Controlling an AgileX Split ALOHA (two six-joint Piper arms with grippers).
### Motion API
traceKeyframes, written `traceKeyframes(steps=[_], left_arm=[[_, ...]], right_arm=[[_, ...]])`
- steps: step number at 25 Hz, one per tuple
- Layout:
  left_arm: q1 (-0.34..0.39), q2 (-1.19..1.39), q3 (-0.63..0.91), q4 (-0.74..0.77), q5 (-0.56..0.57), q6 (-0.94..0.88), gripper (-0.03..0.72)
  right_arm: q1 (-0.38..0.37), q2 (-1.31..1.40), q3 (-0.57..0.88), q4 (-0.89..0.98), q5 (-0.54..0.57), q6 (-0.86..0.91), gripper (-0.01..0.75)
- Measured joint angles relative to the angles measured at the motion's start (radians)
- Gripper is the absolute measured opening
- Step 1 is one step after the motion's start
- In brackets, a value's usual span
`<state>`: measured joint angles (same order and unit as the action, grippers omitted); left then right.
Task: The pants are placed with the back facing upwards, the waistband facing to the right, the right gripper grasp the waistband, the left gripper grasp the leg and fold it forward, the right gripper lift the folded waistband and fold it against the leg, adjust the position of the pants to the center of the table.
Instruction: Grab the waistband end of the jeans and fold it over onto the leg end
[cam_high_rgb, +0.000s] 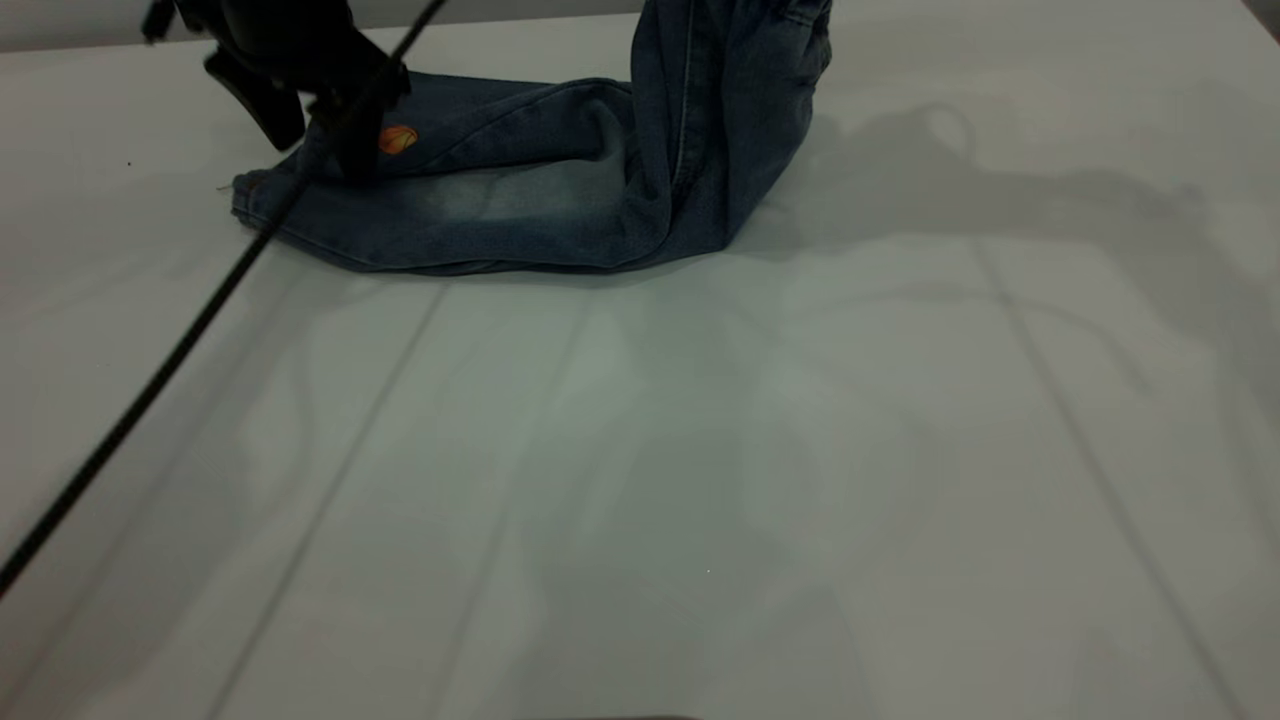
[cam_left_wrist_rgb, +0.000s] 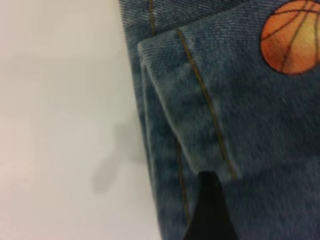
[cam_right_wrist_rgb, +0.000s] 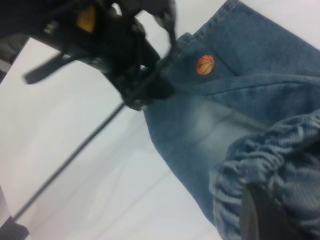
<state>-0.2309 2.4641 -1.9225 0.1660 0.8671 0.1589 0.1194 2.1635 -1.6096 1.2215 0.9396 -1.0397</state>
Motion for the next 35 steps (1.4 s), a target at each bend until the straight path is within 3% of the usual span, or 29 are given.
traceKeyframes(steps=[11, 21, 26, 32, 35], left_arm=[[-0.009, 0.056, -0.011, -0.086, -0.07, 0.013, 0.489], [-0.18, 0.073, -0.056, -0.218, -0.089, 0.062, 0.491], [-0.185, 0.09, -0.144, -0.211, 0.055, 0.062, 0.491], [-0.148, 0.092, -0.334, -0.046, 0.297, 0.012, 0.491], [-0.128, 0.092, -0.399, 0.013, 0.305, -0.019, 0.491]], right_arm=[[0.001, 0.0, -0.001, -0.005, -0.008, 0.0, 0.05], [0.001, 0.0, -0.099, -0.161, -0.01, 0.084, 0.05], [0.001, 0.0, -0.115, -0.185, -0.019, 0.123, 0.05], [-0.003, 0.0, -0.135, -0.258, -0.08, 0.158, 0.05], [-0.012, 0.0, -0.172, -0.381, -0.083, 0.255, 0.05]])
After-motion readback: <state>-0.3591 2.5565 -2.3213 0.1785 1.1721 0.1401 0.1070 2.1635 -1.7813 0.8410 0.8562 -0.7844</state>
